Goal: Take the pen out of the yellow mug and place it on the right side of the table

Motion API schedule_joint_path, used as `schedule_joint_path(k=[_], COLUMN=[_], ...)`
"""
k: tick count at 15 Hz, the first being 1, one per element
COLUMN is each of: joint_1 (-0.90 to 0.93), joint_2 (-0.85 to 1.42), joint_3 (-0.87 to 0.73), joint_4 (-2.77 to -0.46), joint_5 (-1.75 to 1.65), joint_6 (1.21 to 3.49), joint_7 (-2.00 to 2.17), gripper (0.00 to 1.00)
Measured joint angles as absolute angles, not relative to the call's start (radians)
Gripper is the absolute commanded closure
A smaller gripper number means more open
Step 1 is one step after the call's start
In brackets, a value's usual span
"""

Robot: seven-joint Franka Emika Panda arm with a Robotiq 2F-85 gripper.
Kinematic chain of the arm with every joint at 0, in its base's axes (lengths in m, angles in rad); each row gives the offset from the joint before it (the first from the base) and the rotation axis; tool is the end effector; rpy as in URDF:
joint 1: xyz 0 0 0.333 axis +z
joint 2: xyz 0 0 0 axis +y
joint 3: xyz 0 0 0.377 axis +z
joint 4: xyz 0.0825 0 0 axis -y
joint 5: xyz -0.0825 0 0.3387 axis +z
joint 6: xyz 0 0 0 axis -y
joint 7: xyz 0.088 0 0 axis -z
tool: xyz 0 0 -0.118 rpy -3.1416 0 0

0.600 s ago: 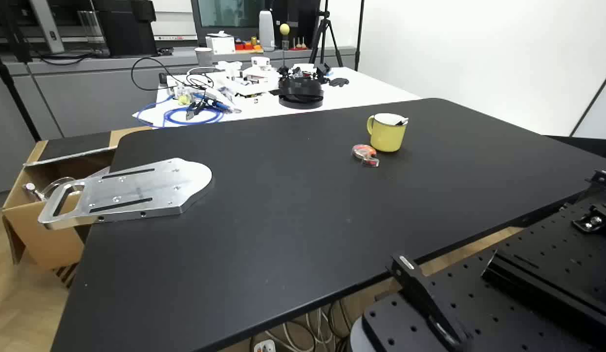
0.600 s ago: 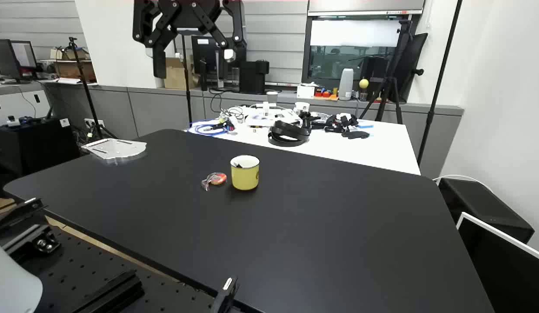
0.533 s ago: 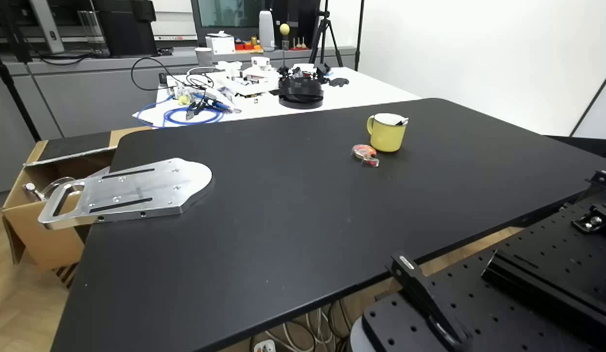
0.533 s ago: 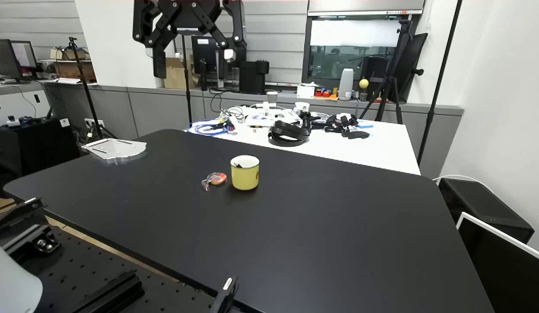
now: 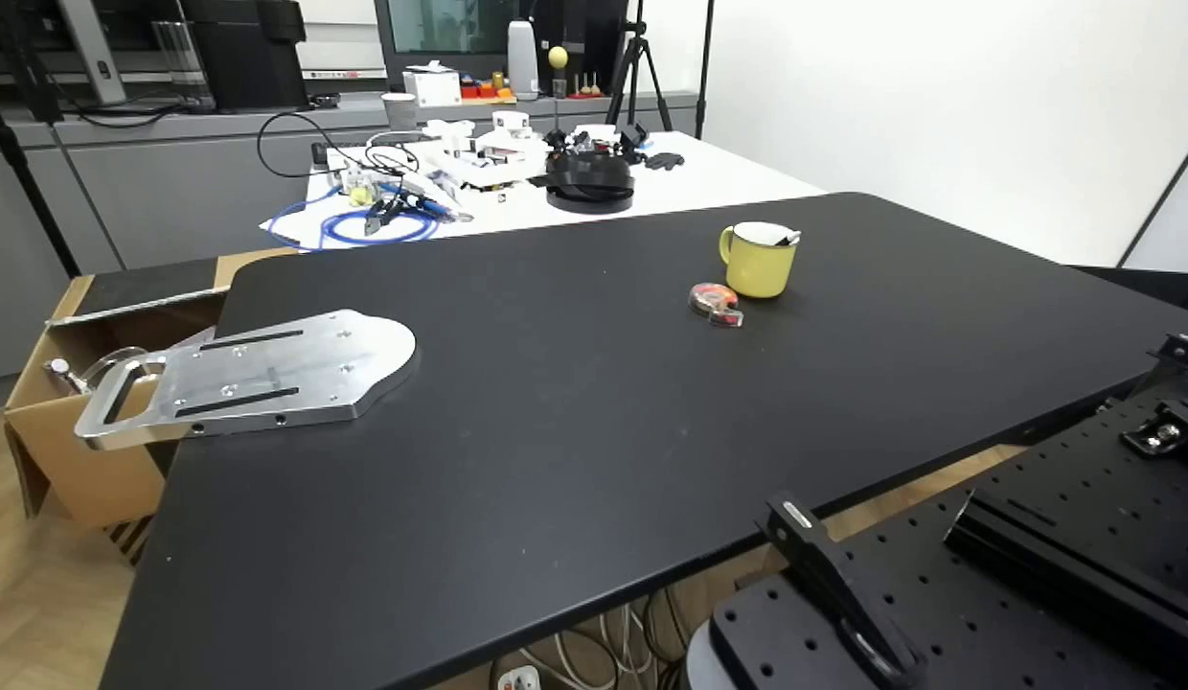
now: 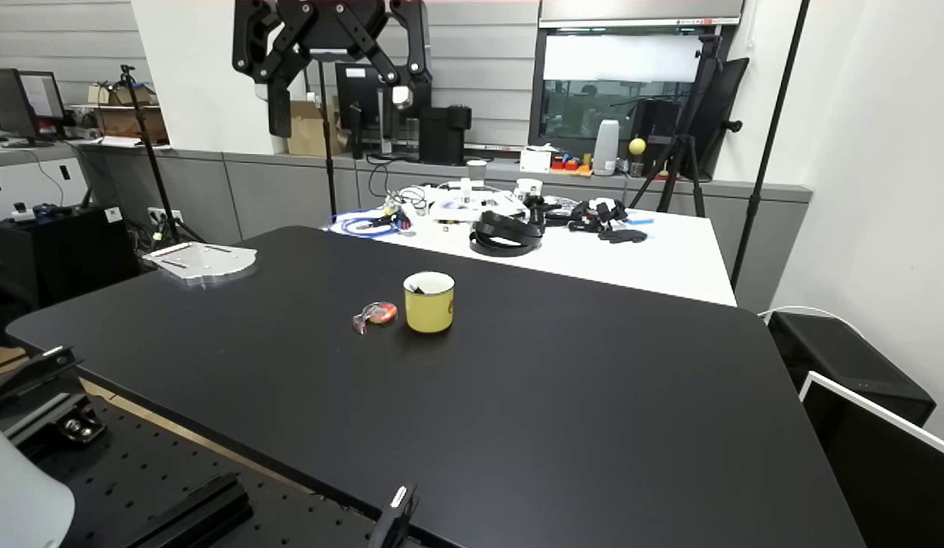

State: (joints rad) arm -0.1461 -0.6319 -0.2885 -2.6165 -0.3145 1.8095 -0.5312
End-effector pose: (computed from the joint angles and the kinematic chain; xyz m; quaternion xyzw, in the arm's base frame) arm 0.2192 -0.1476 0.4857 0.9847 0.1338 -0.1105 0.0175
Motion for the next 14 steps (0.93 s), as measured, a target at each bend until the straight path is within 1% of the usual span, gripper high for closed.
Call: schedule_joint_path(k=[9,14], joint_1=[-0.145,-0.124], joint_2=[-0.629,-0.560], joint_3=[-0.288,-0.286], joint_4=[-2.616,-2.587], joint_5=[-0.315,-0.311], joint_6=[1.812,1.885], joint_7=[-0.531,-0.531], gripper=[0.00,0.00])
